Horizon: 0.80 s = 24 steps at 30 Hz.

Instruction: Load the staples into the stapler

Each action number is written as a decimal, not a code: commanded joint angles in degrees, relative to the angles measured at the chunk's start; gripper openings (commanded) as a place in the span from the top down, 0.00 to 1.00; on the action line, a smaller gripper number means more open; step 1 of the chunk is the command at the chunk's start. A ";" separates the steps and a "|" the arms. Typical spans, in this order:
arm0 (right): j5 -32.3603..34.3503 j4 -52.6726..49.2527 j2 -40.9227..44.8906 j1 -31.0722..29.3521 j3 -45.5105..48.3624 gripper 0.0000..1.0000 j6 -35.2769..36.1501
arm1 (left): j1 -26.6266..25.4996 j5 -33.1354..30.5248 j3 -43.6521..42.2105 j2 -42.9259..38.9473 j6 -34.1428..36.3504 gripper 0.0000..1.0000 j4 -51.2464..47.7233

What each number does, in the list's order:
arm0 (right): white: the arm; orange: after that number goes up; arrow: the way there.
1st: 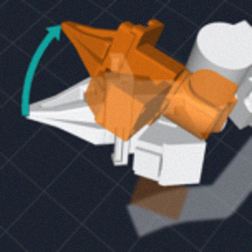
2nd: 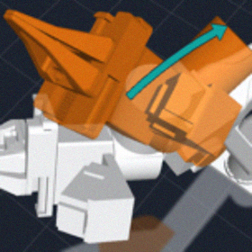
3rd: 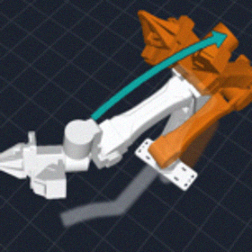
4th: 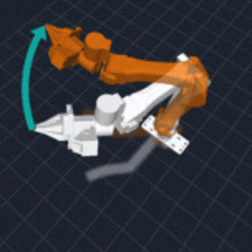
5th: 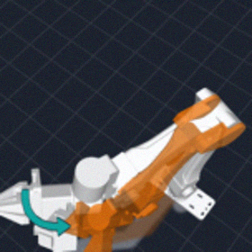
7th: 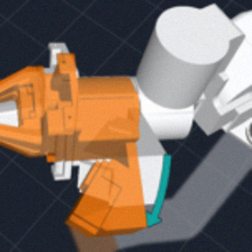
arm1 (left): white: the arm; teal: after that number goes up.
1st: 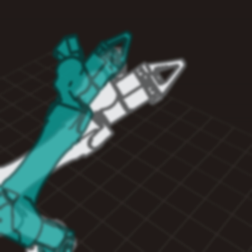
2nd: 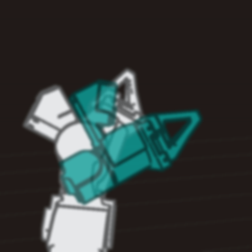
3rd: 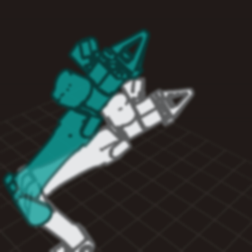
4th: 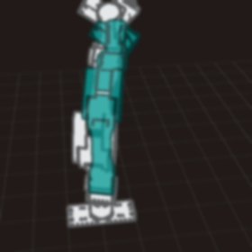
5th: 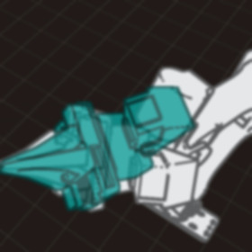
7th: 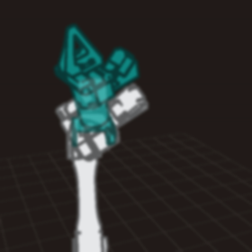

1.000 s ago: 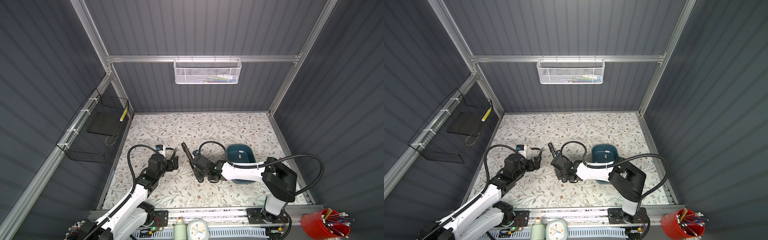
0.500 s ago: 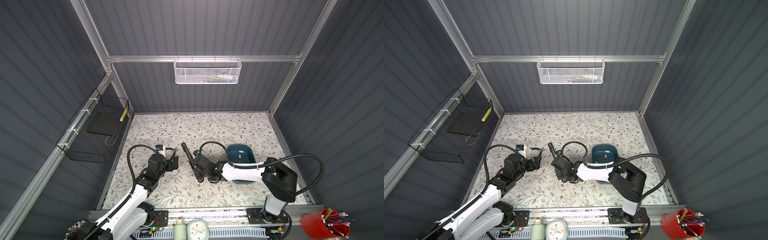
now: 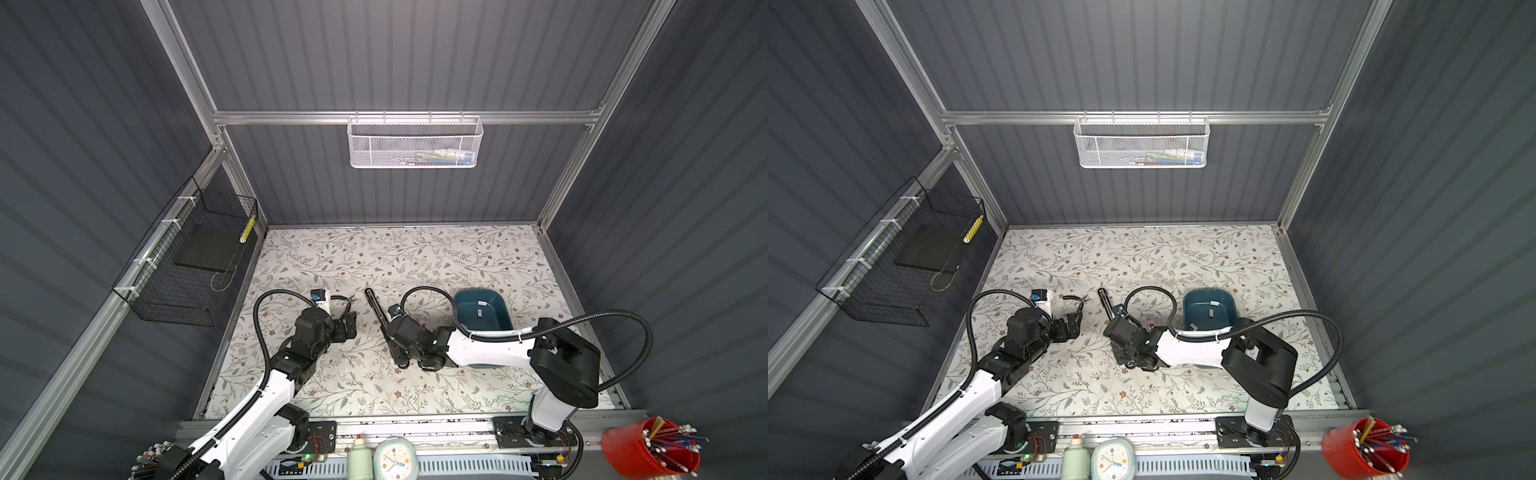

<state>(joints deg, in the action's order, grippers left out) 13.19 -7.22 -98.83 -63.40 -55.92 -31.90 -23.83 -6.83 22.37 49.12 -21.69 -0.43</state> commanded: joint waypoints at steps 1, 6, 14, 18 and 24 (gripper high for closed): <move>-0.21 -3.75 0.39 -0.49 1.08 0.68 -0.10 | 0.19 0.71 -0.63 -0.80 -0.29 0.01 -0.28; 0.27 -3.94 1.22 -0.76 1.49 0.60 -0.37 | 0.19 0.85 -0.50 -0.58 -0.20 0.00 -0.12; 0.47 -4.96 1.68 -2.44 1.30 0.52 -0.62 | 0.21 2.11 -0.59 -0.99 -0.19 0.01 0.26; 1.14 -5.28 -0.57 -3.19 0.47 0.52 -1.26 | 0.19 -0.05 -0.04 -1.55 -3.76 0.01 -1.11; 1.76 -4.30 -1.79 -3.69 0.86 0.67 -2.31 | 0.19 -12.10 4.60 -0.26 -18.97 0.01 -9.69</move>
<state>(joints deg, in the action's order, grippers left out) 13.76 -10.96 -99.83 -66.70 -54.76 -33.50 -23.83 -12.91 23.35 48.64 -32.12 -4.93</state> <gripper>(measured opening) 0.343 0.994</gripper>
